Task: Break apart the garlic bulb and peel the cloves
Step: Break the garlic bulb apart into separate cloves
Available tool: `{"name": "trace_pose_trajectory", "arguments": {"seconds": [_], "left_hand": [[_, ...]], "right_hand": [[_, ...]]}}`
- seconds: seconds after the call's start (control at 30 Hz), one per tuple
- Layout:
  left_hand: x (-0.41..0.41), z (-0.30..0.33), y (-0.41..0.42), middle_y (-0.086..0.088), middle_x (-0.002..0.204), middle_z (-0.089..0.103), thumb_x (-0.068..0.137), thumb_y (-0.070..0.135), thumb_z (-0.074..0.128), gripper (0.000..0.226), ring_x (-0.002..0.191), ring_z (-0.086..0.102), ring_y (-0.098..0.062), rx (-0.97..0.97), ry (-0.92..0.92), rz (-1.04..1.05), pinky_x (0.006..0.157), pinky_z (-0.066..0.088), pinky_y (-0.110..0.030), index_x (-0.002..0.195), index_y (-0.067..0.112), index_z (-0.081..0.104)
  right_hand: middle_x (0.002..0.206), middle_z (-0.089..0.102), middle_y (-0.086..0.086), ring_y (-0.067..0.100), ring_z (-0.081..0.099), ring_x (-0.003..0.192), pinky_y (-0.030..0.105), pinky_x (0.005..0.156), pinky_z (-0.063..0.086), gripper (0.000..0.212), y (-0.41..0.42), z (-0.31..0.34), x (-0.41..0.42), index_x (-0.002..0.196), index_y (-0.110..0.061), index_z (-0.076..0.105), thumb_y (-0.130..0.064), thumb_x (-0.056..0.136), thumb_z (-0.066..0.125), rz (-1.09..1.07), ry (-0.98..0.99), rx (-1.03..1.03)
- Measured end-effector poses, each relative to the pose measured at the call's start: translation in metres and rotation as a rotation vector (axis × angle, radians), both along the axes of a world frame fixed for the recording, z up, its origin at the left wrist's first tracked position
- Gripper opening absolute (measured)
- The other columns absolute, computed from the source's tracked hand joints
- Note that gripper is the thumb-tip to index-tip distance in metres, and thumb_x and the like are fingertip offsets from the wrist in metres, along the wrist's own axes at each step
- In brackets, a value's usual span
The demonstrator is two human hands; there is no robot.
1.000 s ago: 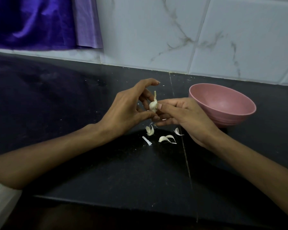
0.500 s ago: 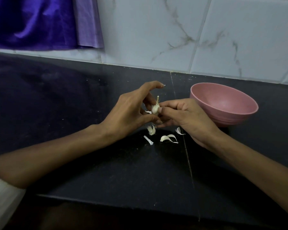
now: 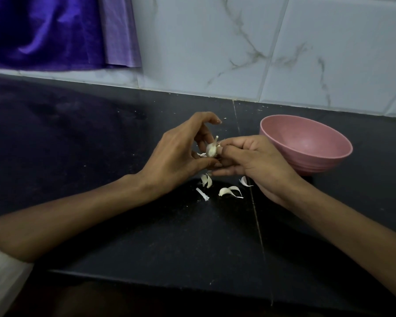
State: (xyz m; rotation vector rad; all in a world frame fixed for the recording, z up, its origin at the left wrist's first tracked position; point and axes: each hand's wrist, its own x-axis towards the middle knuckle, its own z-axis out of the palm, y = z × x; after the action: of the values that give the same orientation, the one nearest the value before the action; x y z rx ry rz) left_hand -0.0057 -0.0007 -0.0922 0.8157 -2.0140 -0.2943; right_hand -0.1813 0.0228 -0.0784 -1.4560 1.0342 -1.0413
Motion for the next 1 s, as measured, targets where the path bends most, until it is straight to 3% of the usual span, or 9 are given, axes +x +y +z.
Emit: {"name": "trace_pose_trajectory", "arguments": {"seconds": [0.17,0.37,0.47,0.57,0.7,0.8,0.9,1.0], "left_hand": [[-0.0007,0.0013,0.0002,0.006,0.090,0.061,0.067,0.004,0.086,0.066,0.080,0.063,-0.013,0.044,0.071,0.003,0.061,0.050,-0.014,0.122,0.013,0.050],[0.0002,-0.0004,-0.0050,0.004,0.087,0.065,0.063,0.010,0.089,0.069,0.076,0.067,-0.010,0.150,0.193,0.021,0.068,0.058,-0.031,0.117,0.020,0.048],[0.0017,0.0000,-0.0071,0.000,0.089,0.064,0.065,0.010,0.089,0.068,0.076,0.067,-0.014,0.174,0.227,0.028,0.062,0.060,-0.035,0.118,0.018,0.048],[0.0025,-0.0008,-0.0078,0.002,0.089,0.063,0.065,0.010,0.089,0.068,0.076,0.067,-0.012,0.141,0.198,0.028,0.060,0.060,-0.031,0.119,0.017,0.049],[0.0023,-0.0018,-0.0077,0.009,0.090,0.062,0.063,0.020,0.089,0.053,0.077,0.064,-0.007,0.019,0.085,0.039,0.066,0.053,-0.015,0.108,0.011,0.063],[0.0032,-0.0004,-0.0075,0.001,0.092,0.064,0.064,0.025,0.088,0.044,0.078,0.062,-0.007,-0.057,0.000,0.048,0.065,0.047,-0.008,0.100,0.010,0.068],[0.0027,-0.0006,-0.0062,-0.003,0.096,0.064,0.066,0.022,0.087,0.042,0.079,0.063,-0.008,-0.081,-0.024,0.028,0.062,0.054,-0.017,0.101,0.009,0.069],[0.0030,0.0000,-0.0060,-0.003,0.097,0.065,0.066,0.021,0.088,0.042,0.078,0.064,-0.009,-0.088,-0.024,0.022,0.060,0.055,-0.025,0.102,0.008,0.070]], "right_hand": [[0.095,0.072,0.027,0.029,0.074,0.084,0.032,0.072,0.061,0.021,0.0007,0.0017,-0.0033,0.107,0.010,0.066,-0.006,0.095,0.060,-0.024,-0.061,0.038],[0.080,0.073,0.015,0.022,0.073,0.071,0.031,0.064,0.062,0.011,-0.0031,0.0003,-0.0047,0.099,0.001,0.066,-0.002,0.096,0.056,-0.077,0.002,-0.034],[0.082,0.074,0.013,0.019,0.073,0.072,0.031,0.062,0.062,0.010,-0.0045,-0.0002,-0.0066,0.097,-0.003,0.068,-0.003,0.095,0.059,-0.109,0.045,-0.067],[0.089,0.076,0.011,0.021,0.074,0.085,0.036,0.072,0.062,0.010,-0.0043,0.0000,-0.0076,0.097,-0.005,0.074,-0.004,0.090,0.066,-0.132,0.143,-0.118],[0.087,0.076,0.010,0.041,0.067,0.095,0.052,0.085,0.055,0.012,-0.0028,0.0002,-0.0047,0.092,-0.012,0.078,-0.008,0.086,0.068,-0.173,0.226,-0.194],[0.086,0.077,0.006,0.036,0.069,0.094,0.056,0.092,0.052,0.011,-0.0015,-0.0001,-0.0033,0.092,-0.015,0.079,-0.018,0.087,0.070,-0.158,0.248,-0.222],[0.089,0.075,0.015,0.036,0.070,0.091,0.046,0.090,0.056,0.015,-0.0011,-0.0010,-0.0031,0.093,-0.012,0.079,-0.024,0.088,0.070,-0.110,0.222,-0.214],[0.092,0.069,0.030,0.031,0.059,0.079,0.043,0.077,0.046,0.021,-0.0006,-0.0011,-0.0025,0.092,-0.004,0.077,-0.023,0.089,0.068,-0.059,0.192,-0.206]]}}
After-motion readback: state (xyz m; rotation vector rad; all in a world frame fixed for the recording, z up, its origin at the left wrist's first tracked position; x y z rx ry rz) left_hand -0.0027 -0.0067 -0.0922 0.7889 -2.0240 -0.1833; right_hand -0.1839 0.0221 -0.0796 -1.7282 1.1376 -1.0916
